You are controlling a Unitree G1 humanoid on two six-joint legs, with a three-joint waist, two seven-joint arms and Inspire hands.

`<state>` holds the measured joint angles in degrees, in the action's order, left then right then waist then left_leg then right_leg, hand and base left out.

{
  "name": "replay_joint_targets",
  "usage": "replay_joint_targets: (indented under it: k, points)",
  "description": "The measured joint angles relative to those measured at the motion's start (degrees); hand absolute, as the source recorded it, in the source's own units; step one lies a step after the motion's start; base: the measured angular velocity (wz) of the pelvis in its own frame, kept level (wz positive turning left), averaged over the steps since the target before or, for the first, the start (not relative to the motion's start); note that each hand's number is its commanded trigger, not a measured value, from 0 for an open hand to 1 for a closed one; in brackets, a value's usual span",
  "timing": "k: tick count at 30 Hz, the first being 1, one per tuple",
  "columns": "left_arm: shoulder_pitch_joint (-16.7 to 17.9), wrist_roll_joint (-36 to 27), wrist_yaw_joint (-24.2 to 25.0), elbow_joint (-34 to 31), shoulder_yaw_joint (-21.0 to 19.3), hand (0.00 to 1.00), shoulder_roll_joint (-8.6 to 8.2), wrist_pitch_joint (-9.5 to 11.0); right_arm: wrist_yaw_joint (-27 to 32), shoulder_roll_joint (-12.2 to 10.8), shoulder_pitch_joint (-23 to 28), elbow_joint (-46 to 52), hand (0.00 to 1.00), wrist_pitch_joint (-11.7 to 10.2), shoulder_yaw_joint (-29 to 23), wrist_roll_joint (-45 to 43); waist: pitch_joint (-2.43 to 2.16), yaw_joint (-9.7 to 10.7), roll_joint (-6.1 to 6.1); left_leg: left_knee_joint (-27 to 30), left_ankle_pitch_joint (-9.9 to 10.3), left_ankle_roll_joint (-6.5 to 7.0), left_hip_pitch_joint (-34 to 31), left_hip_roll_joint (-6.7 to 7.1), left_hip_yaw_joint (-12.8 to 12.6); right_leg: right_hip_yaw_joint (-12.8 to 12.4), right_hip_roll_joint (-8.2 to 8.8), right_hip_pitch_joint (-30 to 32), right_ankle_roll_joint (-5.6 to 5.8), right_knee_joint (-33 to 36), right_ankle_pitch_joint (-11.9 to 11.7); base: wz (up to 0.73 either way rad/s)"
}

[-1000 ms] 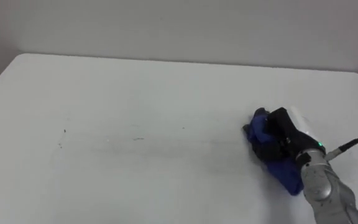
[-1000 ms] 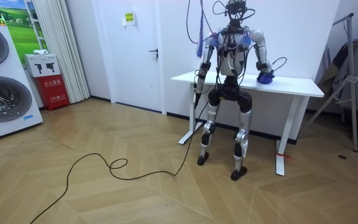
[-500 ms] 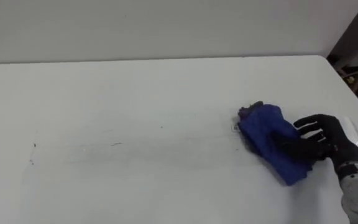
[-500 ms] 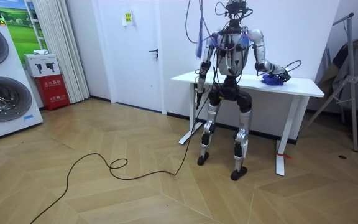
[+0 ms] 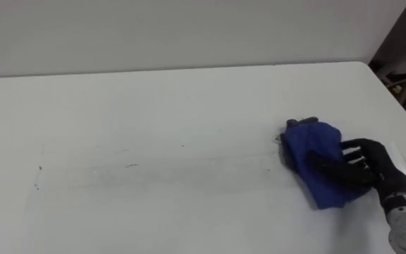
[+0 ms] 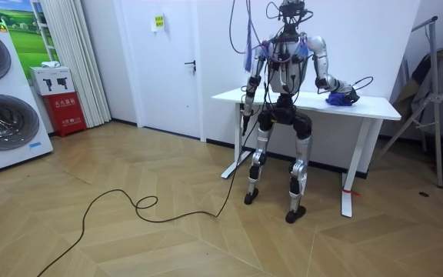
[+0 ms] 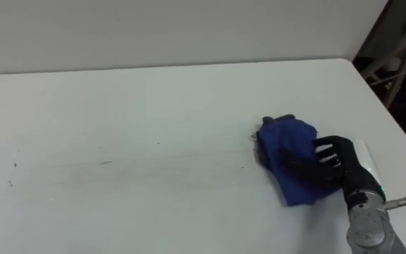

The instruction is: Wipe table

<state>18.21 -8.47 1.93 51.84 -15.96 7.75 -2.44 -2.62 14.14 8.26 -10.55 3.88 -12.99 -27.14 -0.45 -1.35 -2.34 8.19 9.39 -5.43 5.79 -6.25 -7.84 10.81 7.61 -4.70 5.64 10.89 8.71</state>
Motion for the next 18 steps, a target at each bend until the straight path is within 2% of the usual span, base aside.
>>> replay_joint_targets:
  k: [6,9,11,14,18]
  points:
    - [0.83,-1.00,0.02,-0.02,-0.04,0.00,0.06,0.00,0.51,0.00,-0.01,-0.04,0.00,0.01,-1.81,4.57,0.31,0.85,-0.43,0.11,0.01,0.02,-0.10,0.00,0.01,-0.02,0.00,0.02,0.00,0.00,0.00,0.00]
    - [1.30,-0.97,-0.01,-0.04,-1.02,0.00,0.00,-0.01,1.91,0.01,0.02,-0.15,0.00,0.01,-5.77,6.89,0.34,1.47,-0.46,0.11,0.01,0.01,-0.18,0.00,-0.01,-0.07,-0.02,0.86,0.00,0.05,0.00,0.00]
    - [1.83,-0.95,-0.07,-0.03,-2.22,0.00,0.04,-0.01,4.56,0.10,0.13,-1.01,0.00,0.00,-9.05,7.91,0.30,2.67,-0.54,0.10,0.03,-0.02,-0.03,-0.05,-0.18,-0.20,-0.08,0.85,0.00,-0.01,0.01,-0.03]
    - [2.84,-0.92,-0.04,0.01,-3.34,0.00,0.05,-0.01,6.53,0.18,0.58,-2.08,0.00,0.00,-11.88,8.83,0.30,3.22,-0.70,0.10,0.05,-0.05,-0.03,-0.30,-1.52,-1.75,-0.32,1.70,-0.02,0.70,-0.01,-0.22]
    - [2.82,-0.93,0.08,0.02,-4.49,0.00,0.08,-0.02,7.03,0.24,0.82,-3.28,0.00,0.00,-14.76,9.52,0.41,5.02,-1.10,0.09,0.09,-0.06,0.01,-0.30,-2.35,-2.69,-0.36,1.80,-0.03,0.93,-0.01,-0.12]
